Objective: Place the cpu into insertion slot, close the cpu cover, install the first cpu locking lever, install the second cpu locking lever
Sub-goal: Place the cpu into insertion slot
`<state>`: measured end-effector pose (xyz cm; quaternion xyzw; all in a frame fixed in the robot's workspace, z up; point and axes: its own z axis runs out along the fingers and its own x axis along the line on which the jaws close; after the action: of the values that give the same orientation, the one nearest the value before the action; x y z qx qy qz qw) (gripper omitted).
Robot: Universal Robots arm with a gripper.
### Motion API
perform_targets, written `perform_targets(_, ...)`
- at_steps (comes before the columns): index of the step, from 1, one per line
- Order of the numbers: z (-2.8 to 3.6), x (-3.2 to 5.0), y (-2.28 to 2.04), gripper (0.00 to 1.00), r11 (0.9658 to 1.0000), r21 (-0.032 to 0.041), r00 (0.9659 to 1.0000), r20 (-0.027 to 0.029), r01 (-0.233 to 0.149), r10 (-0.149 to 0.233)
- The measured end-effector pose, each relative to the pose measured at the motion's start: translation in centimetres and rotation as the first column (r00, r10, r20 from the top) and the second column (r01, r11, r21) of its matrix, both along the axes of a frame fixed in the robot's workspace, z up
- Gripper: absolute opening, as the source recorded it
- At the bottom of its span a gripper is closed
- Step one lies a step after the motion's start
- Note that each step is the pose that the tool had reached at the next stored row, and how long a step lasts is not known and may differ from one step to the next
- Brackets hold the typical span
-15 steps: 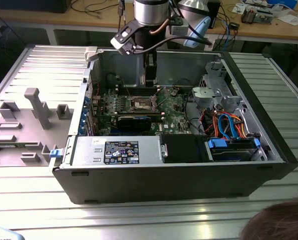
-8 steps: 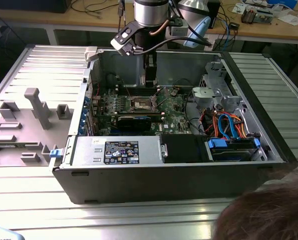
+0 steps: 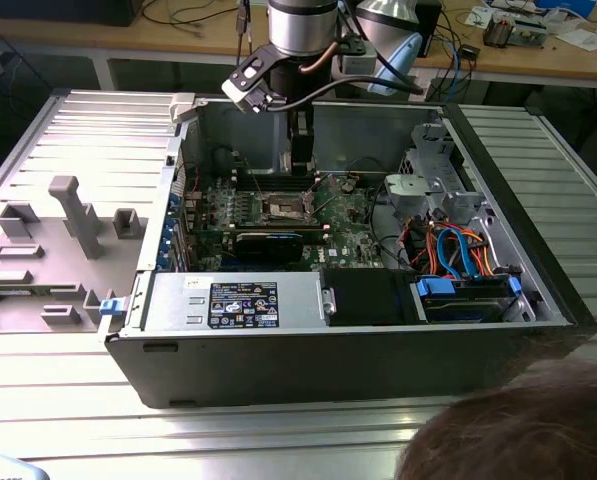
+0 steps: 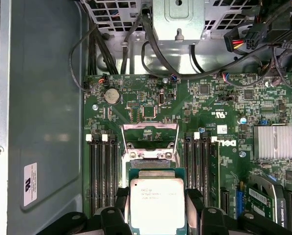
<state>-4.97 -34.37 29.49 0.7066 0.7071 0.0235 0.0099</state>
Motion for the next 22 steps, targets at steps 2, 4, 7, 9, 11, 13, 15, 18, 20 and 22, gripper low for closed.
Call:
perform_targets(2,-0.05,0.0,0.0,0.54,1.0,0.0,1.0,0.0,0.0,0.0)
perform_targets(4,-0.08,0.0,0.0,0.54,1.0,0.0,1.0,0.0,0.0,0.0)
perform_targets(7,-0.14,0.0,0.0,0.54,1.0,0.0,1.0,0.0,0.0,0.0)
perform_targets(9,-0.18,0.0,0.0,0.54,1.0,0.0,1.0,0.0,0.0,0.0)
perform_targets(11,-0.25,0.0,0.0,0.54,1.0,0.0,1.0,0.0,0.0,0.0)
perform_targets(13,-0.29,0.0,0.0,0.54,1.0,0.0,1.0,-0.0001,0.0,0.0)
perform_targets(15,-0.34,0.0,0.0,0.54,1.0,0.0,1.0,0.0,0.0,0.0)
perform_targets(18,-0.4,-0.01,0.0,0.54,1.0,0.0,1.0,0.0,0.0,0.0)
perform_targets(20,-0.44,-0.01,0.0,0.54,1.0,0.0,1.0,0.0,0.0,0.0)
perform_targets(22,-0.52,-0.01,0.0,0.54,1.0,0.0,1.0,0.0,0.0,0.0)
